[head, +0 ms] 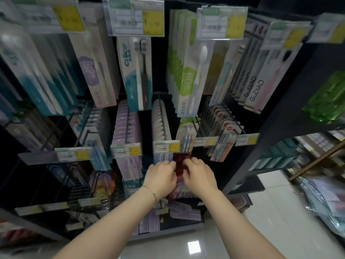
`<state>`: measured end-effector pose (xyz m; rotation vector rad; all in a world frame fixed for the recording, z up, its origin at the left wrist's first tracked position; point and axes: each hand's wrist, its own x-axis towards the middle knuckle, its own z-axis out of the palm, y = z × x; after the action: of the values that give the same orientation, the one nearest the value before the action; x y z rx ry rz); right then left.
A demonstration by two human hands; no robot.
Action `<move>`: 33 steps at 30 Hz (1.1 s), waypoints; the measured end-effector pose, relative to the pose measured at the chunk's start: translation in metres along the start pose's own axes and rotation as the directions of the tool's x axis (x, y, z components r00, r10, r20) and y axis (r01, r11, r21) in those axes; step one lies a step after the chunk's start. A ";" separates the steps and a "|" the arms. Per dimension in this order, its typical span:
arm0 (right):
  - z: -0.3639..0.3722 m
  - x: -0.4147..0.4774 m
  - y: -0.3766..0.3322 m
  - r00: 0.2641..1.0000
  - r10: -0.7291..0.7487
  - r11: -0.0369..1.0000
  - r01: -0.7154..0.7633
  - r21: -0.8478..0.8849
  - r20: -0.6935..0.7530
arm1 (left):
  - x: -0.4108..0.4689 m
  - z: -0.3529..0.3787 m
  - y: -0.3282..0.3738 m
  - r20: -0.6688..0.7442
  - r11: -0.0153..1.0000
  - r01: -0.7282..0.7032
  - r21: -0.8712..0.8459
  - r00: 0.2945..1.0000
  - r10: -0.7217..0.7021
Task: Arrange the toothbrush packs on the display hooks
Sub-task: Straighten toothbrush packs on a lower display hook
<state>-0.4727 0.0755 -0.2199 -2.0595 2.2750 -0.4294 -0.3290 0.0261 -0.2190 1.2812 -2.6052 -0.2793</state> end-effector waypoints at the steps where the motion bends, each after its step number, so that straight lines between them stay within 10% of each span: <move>1: -0.001 0.002 0.005 1.000 0.013 1.000 -0.013 0.000 0.000 | 0.005 0.001 0.002 0.007 1.000 -0.008 0.001 1.000 0.008; 17: 0.022 0.047 0.103 0.970 0.132 0.930 -0.192 0.315 0.202 | 0.075 0.057 0.032 0.147 0.941 0.272 -0.203 0.958 -0.245; 24: 0.038 0.090 0.113 0.845 0.313 0.374 -0.530 0.761 0.434 | 0.111 0.069 0.043 0.020 0.560 0.412 -0.719 0.818 -0.575; 33: 0.038 0.119 0.118 0.923 0.142 0.337 -0.385 0.859 0.358 | 0.141 0.075 0.039 0.043 0.223 0.228 -0.948 0.784 -0.619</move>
<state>-0.5926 -0.0384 -0.2653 -1.0267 1.5171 -1.0719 -0.4637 -0.0573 -0.2641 1.3137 -1.1881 -1.2866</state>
